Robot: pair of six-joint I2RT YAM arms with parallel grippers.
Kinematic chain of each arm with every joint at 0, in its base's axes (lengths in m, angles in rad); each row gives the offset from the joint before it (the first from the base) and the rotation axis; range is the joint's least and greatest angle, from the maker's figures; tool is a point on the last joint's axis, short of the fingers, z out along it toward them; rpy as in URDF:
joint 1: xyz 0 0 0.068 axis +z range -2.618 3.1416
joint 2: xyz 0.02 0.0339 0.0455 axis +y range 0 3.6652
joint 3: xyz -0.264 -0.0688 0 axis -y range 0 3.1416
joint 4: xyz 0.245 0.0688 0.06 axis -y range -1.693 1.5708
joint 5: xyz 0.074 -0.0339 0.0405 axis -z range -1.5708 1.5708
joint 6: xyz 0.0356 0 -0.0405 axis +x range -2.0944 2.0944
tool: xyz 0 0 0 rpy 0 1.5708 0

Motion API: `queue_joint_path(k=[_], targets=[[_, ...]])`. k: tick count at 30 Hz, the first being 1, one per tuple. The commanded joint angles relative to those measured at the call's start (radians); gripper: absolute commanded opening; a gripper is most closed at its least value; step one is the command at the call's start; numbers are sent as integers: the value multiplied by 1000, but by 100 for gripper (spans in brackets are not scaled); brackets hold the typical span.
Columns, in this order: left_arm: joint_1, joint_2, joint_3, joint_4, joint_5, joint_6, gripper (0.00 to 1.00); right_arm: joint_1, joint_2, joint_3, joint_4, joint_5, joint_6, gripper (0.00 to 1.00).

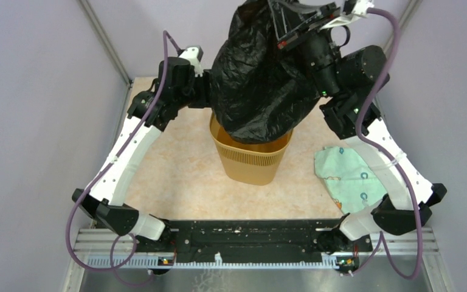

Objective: Put the trash bags into the trash bin
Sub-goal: Place the trash bag in the trash bin.

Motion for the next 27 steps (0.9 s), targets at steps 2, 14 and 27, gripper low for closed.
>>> queue_joint_path(k=[2,14,27], targets=[[0,-68,17,10,-83,49,58,-8,-130,-204,48,67,22,0],[0,-87,24,25,-104,58,58,-113,-124,-200,-114,-186,259,0],[0,-100,23,52,-60,116,45,-167,-97,-289,-166,-256,324,0]])
